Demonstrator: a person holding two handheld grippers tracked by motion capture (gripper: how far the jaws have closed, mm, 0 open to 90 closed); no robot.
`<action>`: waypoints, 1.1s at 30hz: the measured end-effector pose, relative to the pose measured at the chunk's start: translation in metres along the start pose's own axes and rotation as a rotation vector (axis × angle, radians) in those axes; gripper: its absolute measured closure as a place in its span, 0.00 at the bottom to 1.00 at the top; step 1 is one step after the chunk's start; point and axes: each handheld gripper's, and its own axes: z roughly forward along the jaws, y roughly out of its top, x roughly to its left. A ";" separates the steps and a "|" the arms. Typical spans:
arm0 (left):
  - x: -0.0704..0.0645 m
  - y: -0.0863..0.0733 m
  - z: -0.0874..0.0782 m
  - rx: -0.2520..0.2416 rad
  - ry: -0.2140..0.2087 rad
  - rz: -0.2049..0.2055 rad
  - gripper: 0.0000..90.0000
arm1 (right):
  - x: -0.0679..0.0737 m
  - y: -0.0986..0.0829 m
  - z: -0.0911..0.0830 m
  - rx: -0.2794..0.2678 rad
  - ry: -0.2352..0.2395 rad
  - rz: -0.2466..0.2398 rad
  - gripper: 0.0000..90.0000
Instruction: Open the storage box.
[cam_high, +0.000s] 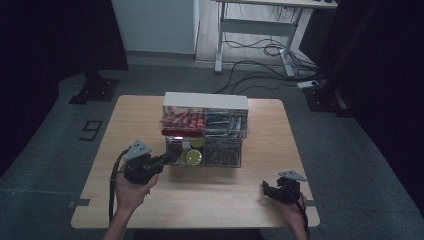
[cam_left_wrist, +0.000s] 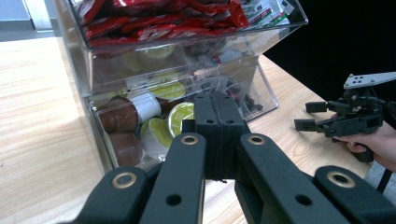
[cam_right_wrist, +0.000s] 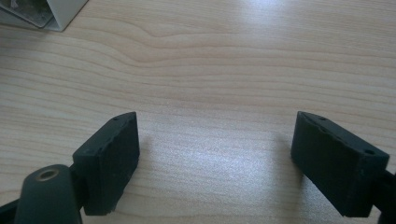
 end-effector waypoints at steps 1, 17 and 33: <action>0.000 0.002 0.001 0.001 -0.002 0.002 1.00 | 0.000 0.000 0.000 0.000 -0.001 0.000 0.17; 0.002 0.025 0.022 0.024 -0.013 0.013 1.00 | -0.001 0.000 0.000 0.000 -0.010 0.005 0.17; 0.004 0.048 0.034 0.023 -0.016 0.010 1.00 | -0.002 0.000 0.000 0.003 -0.022 0.017 0.17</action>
